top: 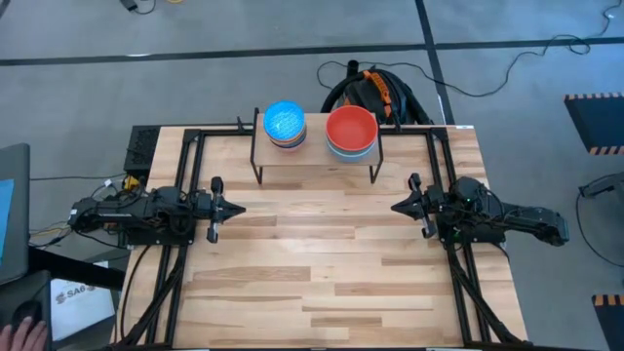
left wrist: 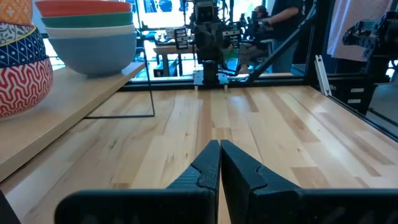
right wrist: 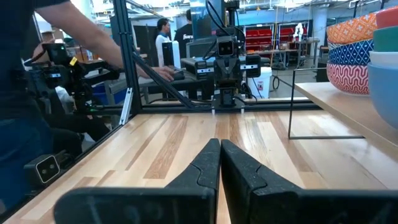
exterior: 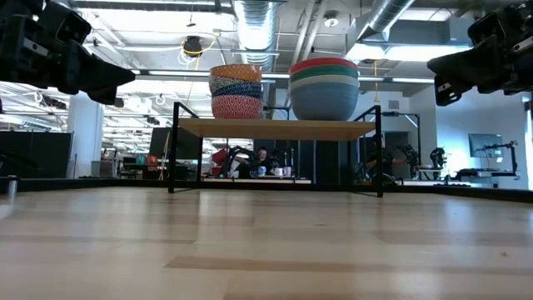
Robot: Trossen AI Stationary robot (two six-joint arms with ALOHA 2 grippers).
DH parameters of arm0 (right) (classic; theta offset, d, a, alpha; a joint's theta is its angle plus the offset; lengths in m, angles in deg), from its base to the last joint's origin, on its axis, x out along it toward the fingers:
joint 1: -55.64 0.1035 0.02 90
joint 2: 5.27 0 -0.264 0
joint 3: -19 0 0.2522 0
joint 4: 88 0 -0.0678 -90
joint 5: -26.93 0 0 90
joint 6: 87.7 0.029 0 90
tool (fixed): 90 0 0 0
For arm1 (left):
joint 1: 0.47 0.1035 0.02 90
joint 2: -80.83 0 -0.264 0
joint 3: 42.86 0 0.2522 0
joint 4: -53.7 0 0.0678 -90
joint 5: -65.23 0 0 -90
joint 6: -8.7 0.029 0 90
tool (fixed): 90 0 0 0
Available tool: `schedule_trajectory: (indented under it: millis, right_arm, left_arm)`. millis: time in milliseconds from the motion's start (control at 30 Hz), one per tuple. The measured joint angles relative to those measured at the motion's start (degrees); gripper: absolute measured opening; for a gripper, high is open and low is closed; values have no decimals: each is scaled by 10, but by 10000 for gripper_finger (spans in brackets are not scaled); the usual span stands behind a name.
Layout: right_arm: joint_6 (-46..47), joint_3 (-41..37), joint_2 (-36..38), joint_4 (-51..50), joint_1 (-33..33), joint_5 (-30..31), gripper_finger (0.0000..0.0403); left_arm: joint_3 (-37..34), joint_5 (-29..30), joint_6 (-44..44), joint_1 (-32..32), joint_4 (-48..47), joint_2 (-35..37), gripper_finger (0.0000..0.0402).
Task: Place and stack bowls onto a shelf
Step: Return to Home Position
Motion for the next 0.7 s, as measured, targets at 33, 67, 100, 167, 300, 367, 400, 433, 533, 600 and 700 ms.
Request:
schedule_trajectory:
  millis: [33,67,100,167,300,367,400,433,533,600,700]
  right_arm:
    - [0,0,0,0,0,0,42]
    - [0,0,0,0,0,0,42]
    - [0,0,0,0,0,0,42]
    - [0,0,0,0,0,0,42]
    - [0,0,0,0,0,0,42]
    - [0,0,0,0,0,0,42]
    - [0,0,0,0,0,0,42]
    - [0,0,0,0,0,0,42]
    - [0,0,0,0,0,0,42]
    - [0,0,0,0,0,0,42]
    - [0,0,0,0,0,0,42]
  left_arm:
    - [0,0,0,0,0,0,0]
    - [0,3,1,0,0,0,0]
    - [0,13,6,2,2,0,0]
    - [3,51,16,7,3,0,0]
    - [7,84,17,9,-8,0,0]
    - [7,86,17,9,-8,0,0]
    - [7,86,17,9,-9,0,0]
    - [7,86,17,9,-9,0,0]
    - [8,88,15,9,-11,0,0]
    - [8,89,15,9,-11,0,0]
    - [9,89,14,9,-12,0,0]
